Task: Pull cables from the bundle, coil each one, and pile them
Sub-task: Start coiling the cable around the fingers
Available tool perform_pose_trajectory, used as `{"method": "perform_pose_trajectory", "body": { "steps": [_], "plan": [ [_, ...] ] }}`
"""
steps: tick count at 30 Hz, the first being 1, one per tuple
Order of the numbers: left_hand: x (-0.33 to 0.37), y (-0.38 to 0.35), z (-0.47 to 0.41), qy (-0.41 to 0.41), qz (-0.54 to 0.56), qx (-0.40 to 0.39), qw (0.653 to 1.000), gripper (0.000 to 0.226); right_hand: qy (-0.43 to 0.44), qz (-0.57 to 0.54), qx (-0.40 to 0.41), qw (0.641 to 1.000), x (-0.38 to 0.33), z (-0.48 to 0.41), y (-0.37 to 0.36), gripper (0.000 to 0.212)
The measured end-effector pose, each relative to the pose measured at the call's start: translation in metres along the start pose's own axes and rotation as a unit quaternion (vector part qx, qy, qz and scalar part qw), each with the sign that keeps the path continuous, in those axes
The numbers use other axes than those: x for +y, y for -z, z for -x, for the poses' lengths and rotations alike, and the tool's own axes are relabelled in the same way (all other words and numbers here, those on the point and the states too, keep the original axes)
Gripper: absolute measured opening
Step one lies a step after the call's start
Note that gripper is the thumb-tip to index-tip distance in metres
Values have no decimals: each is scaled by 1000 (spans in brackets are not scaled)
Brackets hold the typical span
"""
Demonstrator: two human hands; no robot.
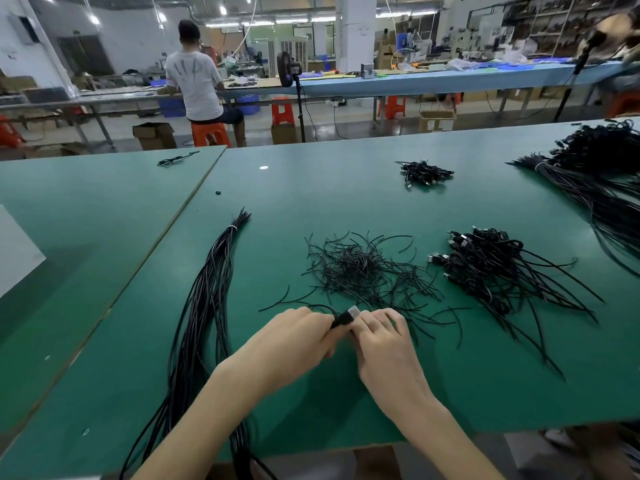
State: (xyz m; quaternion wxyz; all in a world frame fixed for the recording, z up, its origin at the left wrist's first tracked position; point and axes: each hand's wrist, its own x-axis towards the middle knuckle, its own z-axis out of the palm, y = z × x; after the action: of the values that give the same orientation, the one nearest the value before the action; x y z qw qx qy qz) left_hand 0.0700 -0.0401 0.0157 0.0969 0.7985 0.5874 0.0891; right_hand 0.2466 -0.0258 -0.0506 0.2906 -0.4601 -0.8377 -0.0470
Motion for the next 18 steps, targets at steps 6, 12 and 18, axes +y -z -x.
{"method": "perform_pose_trajectory", "body": {
  "steps": [6,12,18],
  "plan": [
    [-5,-21,3,-91,-180,119,972,13,2,-52,56,997,0,0,4,38],
    [-26,-35,-5,-28,45,141,989,43,18,-150,53,987,-7,3,13,26],
    [-2,-46,-12,45,388,126,912,51,-13,-260,-12,965,-4,4,17,25]
  ]
}}
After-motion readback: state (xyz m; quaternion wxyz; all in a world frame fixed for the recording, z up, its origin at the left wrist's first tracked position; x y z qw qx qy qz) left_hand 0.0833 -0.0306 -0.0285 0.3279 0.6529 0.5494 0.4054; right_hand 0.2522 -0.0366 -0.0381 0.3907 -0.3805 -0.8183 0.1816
